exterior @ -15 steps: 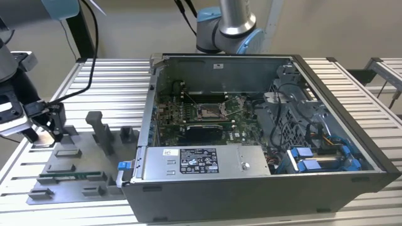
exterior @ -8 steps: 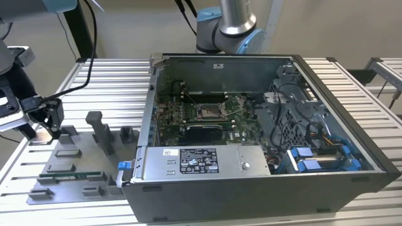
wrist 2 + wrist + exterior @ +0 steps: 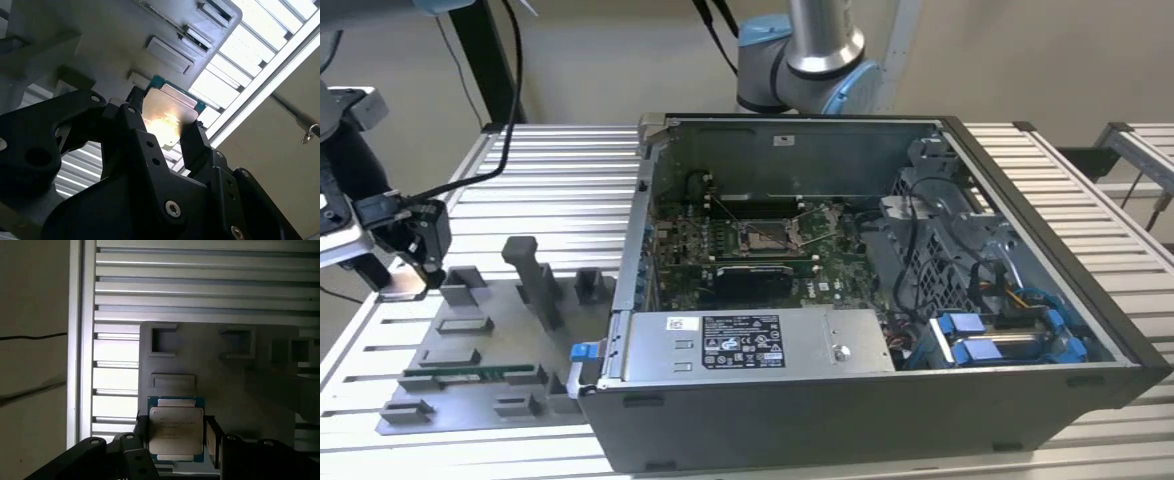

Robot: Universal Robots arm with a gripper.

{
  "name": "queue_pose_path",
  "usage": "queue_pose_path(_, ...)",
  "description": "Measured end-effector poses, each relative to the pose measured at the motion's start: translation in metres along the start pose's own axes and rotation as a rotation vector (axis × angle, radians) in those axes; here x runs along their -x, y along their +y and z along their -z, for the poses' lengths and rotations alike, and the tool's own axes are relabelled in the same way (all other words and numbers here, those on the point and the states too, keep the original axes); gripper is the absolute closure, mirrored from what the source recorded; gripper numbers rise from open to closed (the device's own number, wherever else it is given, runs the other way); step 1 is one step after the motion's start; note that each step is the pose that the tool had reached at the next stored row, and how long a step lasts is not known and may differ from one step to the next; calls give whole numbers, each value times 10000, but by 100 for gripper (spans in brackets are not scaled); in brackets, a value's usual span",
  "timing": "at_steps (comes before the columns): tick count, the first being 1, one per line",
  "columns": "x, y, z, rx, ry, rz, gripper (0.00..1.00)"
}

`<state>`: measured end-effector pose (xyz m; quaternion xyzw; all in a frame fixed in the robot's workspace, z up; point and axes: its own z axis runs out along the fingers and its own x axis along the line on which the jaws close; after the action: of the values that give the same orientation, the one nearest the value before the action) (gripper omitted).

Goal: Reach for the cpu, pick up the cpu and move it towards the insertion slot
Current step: 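Pick up the cpu and move it towards the insertion slot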

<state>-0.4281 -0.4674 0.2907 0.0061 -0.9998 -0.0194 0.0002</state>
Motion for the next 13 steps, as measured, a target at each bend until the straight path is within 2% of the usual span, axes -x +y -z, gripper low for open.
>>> queue_pose_path(13,0,8,200,-2,0,-1,100)
